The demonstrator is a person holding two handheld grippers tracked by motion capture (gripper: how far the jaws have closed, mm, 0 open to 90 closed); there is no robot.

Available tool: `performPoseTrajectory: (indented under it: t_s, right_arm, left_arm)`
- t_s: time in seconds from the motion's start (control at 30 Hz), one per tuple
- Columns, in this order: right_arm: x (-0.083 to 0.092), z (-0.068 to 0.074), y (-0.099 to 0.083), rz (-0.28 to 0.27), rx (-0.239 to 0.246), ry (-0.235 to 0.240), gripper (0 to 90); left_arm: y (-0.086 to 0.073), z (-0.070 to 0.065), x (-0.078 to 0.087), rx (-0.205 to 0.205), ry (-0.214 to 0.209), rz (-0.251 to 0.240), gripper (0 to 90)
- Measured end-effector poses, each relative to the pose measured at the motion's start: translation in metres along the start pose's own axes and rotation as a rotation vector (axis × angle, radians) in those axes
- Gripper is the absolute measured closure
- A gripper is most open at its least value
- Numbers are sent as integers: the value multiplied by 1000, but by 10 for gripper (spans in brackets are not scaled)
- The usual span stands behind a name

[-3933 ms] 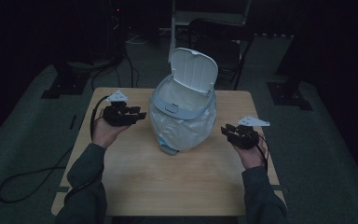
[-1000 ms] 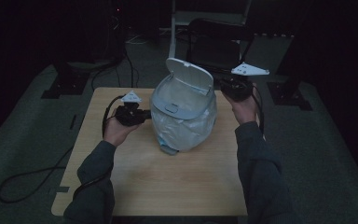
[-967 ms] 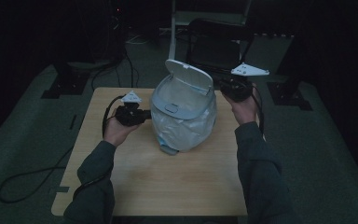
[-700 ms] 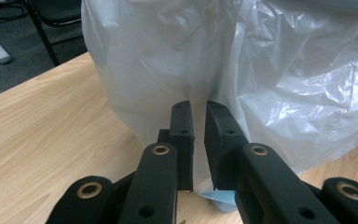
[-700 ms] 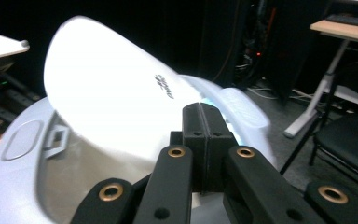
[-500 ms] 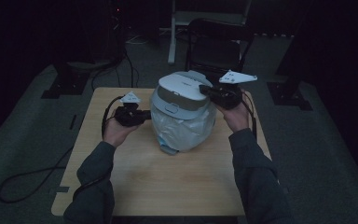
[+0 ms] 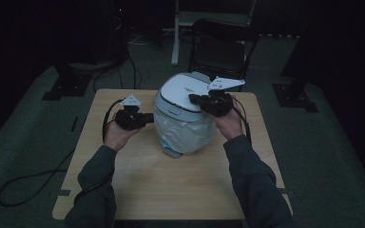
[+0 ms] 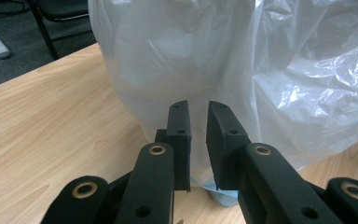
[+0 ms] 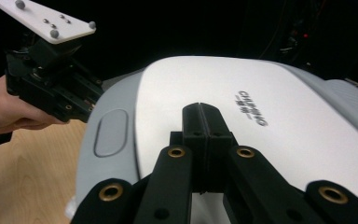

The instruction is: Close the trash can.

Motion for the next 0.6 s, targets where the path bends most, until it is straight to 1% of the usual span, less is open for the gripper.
performPoseTrajectory:
  t_s: [0.23, 0.43, 0.6]
  right_arm:
    - [-9, 11, 0, 23, 5, 23, 900]
    - [-14, 18, 2, 26, 4, 41, 900]
    - [-18, 25, 4, 27, 17, 59, 900]
  left_arm:
    - [-1, 1, 1, 2, -2, -2, 798]
    - [-3, 1, 1, 9, -4, -5, 773]
    - [-7, 2, 0, 17, -8, -4, 755]
Point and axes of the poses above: each handheld gripper's, and its own axes: x roughly backward along the jaws, y roughly out of its top, z roughly to its left, the point moved 7 cm from there along -x, roughly forward along the jaws, and after that the axes turned 6 degrees about -y, right-handed, at the moved point
